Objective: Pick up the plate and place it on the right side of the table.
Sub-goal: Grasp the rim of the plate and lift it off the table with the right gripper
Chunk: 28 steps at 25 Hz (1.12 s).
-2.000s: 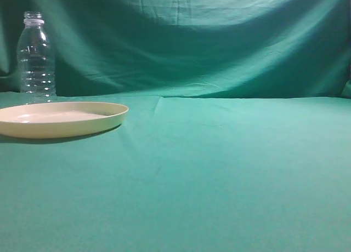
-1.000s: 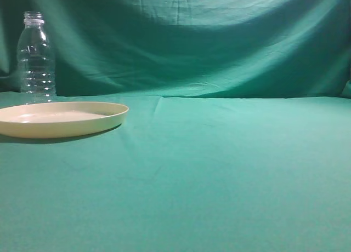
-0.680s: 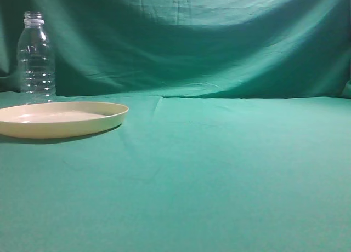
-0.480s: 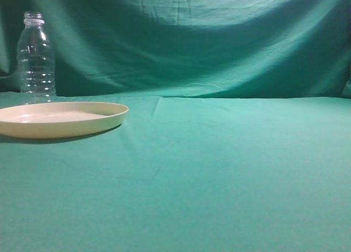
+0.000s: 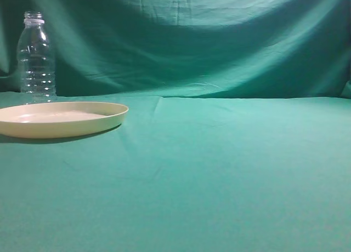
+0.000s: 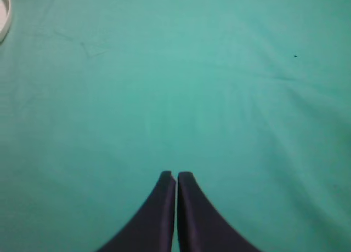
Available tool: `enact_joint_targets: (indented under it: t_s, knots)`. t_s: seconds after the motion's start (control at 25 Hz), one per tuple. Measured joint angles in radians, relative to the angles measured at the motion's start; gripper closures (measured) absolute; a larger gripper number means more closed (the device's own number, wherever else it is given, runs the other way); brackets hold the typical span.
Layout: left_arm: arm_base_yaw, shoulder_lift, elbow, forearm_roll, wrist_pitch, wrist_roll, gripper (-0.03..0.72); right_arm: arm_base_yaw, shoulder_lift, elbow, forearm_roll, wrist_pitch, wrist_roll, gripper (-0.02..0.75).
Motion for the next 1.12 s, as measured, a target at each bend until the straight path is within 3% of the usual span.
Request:
enact_joint_targets:
  t_s: [0.16, 0.6, 0.88, 1.12]
  knots:
    - [0.000, 0.000, 0.000, 0.000, 0.000, 0.000, 0.688, 0.049, 0.148, -0.093, 0.067, 0.027, -0.055, 0.738]
    - [0.000, 0.000, 0.000, 0.000, 0.000, 0.000, 0.688, 0.370, 0.646, -0.457, 0.060, 0.031, -0.025, 0.738]
    - [0.000, 0.000, 0.000, 0.000, 0.000, 0.000, 0.688, 0.533, 0.992, -0.806, -0.044, 0.146, 0.039, 0.738]
    - [0.000, 0.000, 0.000, 0.000, 0.000, 0.000, 0.688, 0.593, 1.266, -1.121, -0.127, 0.225, 0.075, 0.738]
